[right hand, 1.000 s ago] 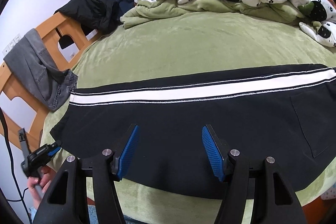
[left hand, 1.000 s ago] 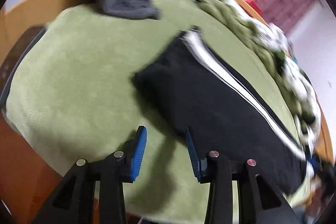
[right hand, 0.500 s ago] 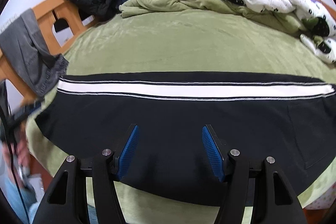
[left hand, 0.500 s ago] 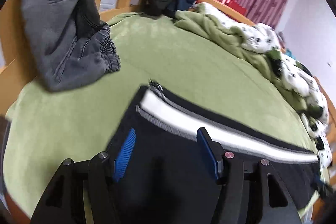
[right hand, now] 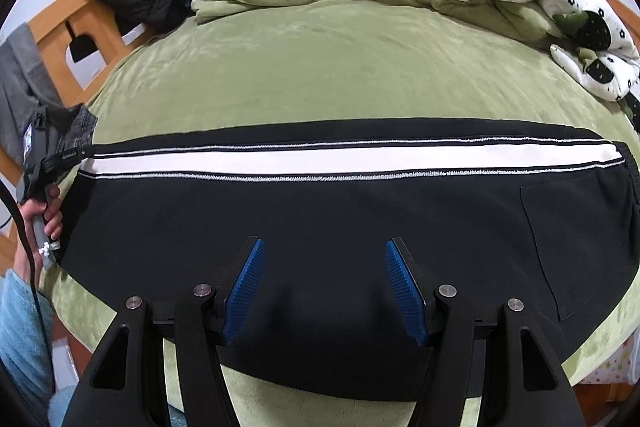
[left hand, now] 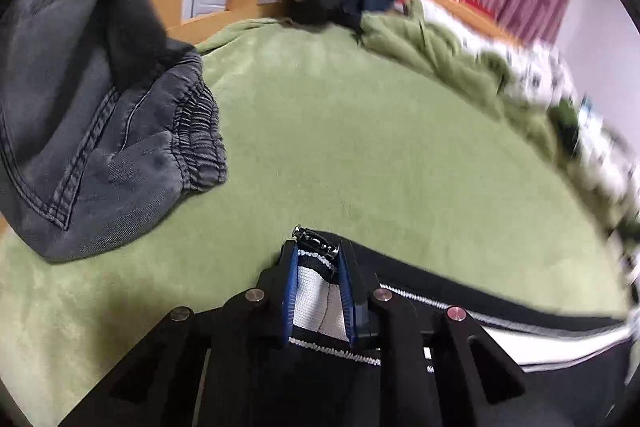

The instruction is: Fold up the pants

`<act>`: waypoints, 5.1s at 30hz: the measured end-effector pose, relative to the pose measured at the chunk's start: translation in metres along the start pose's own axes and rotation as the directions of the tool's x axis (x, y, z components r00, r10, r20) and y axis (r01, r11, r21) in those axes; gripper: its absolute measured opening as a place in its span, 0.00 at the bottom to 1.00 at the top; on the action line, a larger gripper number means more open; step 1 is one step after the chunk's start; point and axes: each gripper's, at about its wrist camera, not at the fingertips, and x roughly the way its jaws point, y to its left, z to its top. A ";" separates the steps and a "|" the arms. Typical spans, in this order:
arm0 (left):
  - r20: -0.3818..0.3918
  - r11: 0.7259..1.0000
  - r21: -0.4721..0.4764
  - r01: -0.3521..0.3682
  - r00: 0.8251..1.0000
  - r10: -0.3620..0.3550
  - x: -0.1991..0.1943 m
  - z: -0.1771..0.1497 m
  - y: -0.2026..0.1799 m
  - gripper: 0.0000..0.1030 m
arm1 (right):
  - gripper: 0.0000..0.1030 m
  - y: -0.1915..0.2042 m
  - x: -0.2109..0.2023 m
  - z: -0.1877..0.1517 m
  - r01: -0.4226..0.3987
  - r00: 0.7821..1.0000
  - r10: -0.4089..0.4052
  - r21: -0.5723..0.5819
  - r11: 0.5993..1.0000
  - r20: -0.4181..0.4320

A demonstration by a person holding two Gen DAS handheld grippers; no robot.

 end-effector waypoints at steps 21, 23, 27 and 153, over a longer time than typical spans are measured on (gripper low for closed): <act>-0.069 0.987 0.061 -0.149 0.986 0.153 0.015 -0.010 -0.014 0.22 | 0.43 -0.097 0.103 0.111 -0.128 0.982 0.169 -0.356 0.926 0.088; -0.071 0.986 0.072 -0.149 0.985 0.154 0.015 -0.009 -0.015 0.22 | 0.41 -0.102 0.119 0.113 -0.146 0.983 0.177 -0.361 0.921 0.054; -0.077 0.982 0.100 -0.157 0.983 0.165 0.016 -0.008 -0.018 0.22 | 0.41 -0.110 0.144 0.106 -0.169 0.984 0.179 -0.395 0.903 -0.011; 0.057 0.889 -0.362 0.280 0.959 -0.279 -0.112 -0.177 0.084 0.56 | 0.46 -0.091 -0.025 -0.028 -0.111 0.990 0.095 0.170 0.979 0.101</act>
